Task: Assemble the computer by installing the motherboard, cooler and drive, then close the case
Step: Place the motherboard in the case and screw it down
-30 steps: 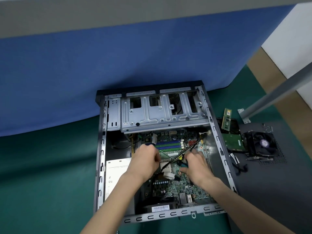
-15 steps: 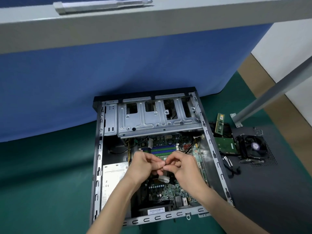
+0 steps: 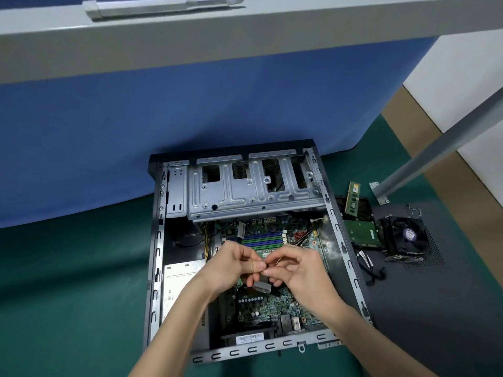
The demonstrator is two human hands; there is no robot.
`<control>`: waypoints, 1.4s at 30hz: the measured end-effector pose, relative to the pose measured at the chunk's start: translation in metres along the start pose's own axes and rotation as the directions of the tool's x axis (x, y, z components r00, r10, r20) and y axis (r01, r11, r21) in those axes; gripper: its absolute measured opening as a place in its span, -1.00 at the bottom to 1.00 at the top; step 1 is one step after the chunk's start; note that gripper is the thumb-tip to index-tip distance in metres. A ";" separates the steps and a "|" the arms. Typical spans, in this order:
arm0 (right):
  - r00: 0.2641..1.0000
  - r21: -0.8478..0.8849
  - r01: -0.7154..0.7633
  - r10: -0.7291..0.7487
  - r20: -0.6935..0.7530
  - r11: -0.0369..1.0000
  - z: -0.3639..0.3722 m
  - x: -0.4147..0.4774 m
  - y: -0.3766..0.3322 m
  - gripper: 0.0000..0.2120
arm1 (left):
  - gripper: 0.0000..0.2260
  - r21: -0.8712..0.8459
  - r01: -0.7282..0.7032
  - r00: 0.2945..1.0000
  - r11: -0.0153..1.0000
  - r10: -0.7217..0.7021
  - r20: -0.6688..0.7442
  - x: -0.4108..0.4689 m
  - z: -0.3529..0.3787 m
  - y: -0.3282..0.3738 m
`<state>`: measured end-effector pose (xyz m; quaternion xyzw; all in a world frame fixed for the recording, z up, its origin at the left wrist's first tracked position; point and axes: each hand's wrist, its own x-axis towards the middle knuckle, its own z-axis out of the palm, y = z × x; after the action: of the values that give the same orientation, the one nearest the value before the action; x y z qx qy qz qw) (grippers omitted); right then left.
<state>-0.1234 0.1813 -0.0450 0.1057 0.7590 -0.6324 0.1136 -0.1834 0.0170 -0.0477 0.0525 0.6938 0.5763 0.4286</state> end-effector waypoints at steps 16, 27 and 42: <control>0.986 0.048 -0.095 0.087 0.141 0.994 -0.014 0.002 -0.005 -0.89 | -0.80 -0.055 0.019 0.996 0.998 -0.014 0.090 -0.001 -0.002 -0.002; 0.986 -0.025 -0.165 0.165 -0.011 0.986 -0.031 0.001 0.015 -0.91 | -0.57 0.906 0.275 0.961 0.321 -0.121 -0.248 -0.003 0.045 -0.038; 0.980 0.065 -0.187 0.182 0.075 0.980 -0.030 0.018 0.013 -0.90 | -0.74 0.819 0.325 0.940 0.473 -0.254 -0.226 -0.008 0.074 -0.006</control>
<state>-0.1379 0.2137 -0.0579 0.1577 0.7185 -0.6491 0.1939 -0.1272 0.0667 -0.0459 0.1148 0.8989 0.0872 0.4139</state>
